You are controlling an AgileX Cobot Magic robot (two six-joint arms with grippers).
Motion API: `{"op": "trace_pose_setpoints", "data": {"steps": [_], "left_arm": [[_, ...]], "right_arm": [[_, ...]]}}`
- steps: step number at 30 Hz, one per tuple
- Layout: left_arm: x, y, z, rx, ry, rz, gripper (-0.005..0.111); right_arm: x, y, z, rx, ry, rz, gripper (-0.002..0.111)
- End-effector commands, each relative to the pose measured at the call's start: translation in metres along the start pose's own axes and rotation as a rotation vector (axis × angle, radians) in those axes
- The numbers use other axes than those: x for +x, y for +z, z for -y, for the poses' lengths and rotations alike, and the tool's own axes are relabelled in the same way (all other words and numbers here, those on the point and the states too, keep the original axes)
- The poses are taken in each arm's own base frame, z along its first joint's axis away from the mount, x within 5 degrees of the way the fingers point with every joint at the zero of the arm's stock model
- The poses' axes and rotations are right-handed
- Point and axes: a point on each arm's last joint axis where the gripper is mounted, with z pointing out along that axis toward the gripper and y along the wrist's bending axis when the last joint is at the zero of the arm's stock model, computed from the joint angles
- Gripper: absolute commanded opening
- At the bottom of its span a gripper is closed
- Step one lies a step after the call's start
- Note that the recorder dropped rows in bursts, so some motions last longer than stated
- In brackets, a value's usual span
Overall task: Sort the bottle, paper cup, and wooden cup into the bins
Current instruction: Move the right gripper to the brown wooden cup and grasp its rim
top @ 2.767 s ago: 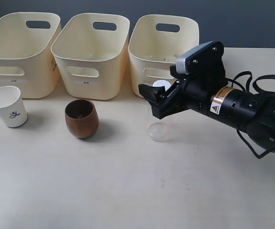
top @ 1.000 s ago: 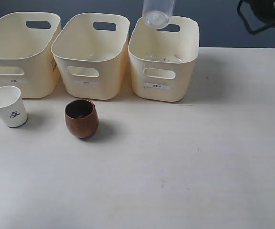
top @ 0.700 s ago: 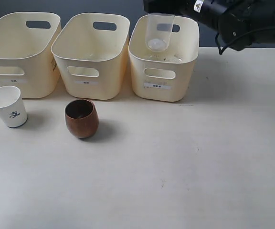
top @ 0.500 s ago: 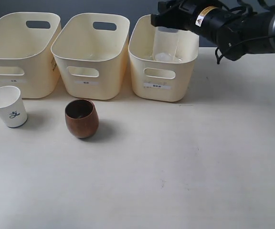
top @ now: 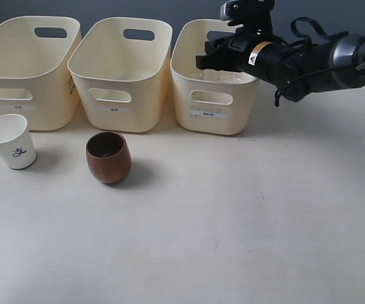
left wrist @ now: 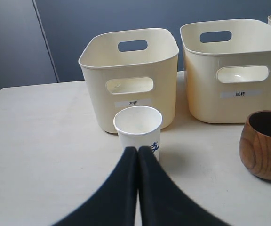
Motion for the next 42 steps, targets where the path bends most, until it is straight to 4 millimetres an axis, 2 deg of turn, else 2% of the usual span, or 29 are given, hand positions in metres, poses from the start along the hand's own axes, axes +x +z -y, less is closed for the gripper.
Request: {"op": "trace_pose_setpoints", "data": {"steps": [1,4,7,10,13,15,19,20,21,23,25,27,29,30,35,38,42], "left_arm": [[-0.002,0.0,0.0,0.0,-0.002,0.013,0.0],[-0.002,0.0,0.0,0.0,-0.002,0.013,0.0],[-0.002,0.0,0.0,0.0,-0.002,0.013,0.0],[-0.002,0.0,0.0,0.0,-0.002,0.013,0.0],[-0.002,0.0,0.0,0.0,-0.002,0.013,0.0],[-0.002,0.0,0.0,0.0,-0.002,0.013,0.0],[-0.002,0.0,0.0,0.0,-0.002,0.013,0.0],[-0.002,0.0,0.0,0.0,-0.002,0.013,0.0],[-0.002,0.0,0.0,0.0,-0.002,0.013,0.0],[-0.002,0.0,0.0,0.0,-0.002,0.013,0.0],[-0.002,0.0,0.0,0.0,-0.002,0.013,0.0],[-0.002,0.0,0.0,0.0,-0.002,0.013,0.0],[-0.002,0.0,0.0,0.0,-0.002,0.013,0.0],[-0.002,0.0,0.0,0.0,-0.002,0.013,0.0],[-0.002,0.0,0.0,0.0,-0.002,0.013,0.0],[-0.002,0.0,0.0,0.0,-0.002,0.013,0.0],[-0.002,0.0,0.0,0.0,-0.002,0.013,0.0]], "right_arm": [[0.001,0.001,0.002,0.001,-0.018,-0.013,0.025],[0.002,0.001,0.002,0.004,-0.018,-0.027,0.045],[0.003,0.001,0.002,0.004,-0.018,-0.029,0.057],[0.002,0.001,0.002,0.002,-0.018,-0.02,0.063],[-0.001,0.001,0.002,-0.001,-0.016,-0.002,0.063],[-0.013,-0.005,0.001,-0.002,-0.018,0.038,0.063],[-0.066,-0.035,-0.002,-0.005,-0.047,0.16,0.063],[-0.083,-0.047,-0.008,-0.019,-0.085,0.187,0.063],[-0.091,-0.054,-0.014,-0.035,-0.12,0.197,0.063],[-0.108,-0.071,-0.049,-0.142,-0.28,0.208,0.063],[-0.111,-0.084,-0.093,-0.309,-0.452,0.221,0.061],[-0.105,-0.095,-0.132,-0.521,-0.605,0.234,0.06],[-0.099,-0.102,-0.159,-0.665,-0.671,0.204,0.059],[-0.097,-0.104,-0.165,-0.69,-0.702,0.19,0.059],[-0.081,-0.101,-0.181,-0.767,-0.76,0.101,0.059],[-0.066,-0.093,-0.184,-0.809,-0.656,0.014,0.059],[-0.031,-0.077,-0.19,-0.896,-0.624,-0.079,0.059]]}}
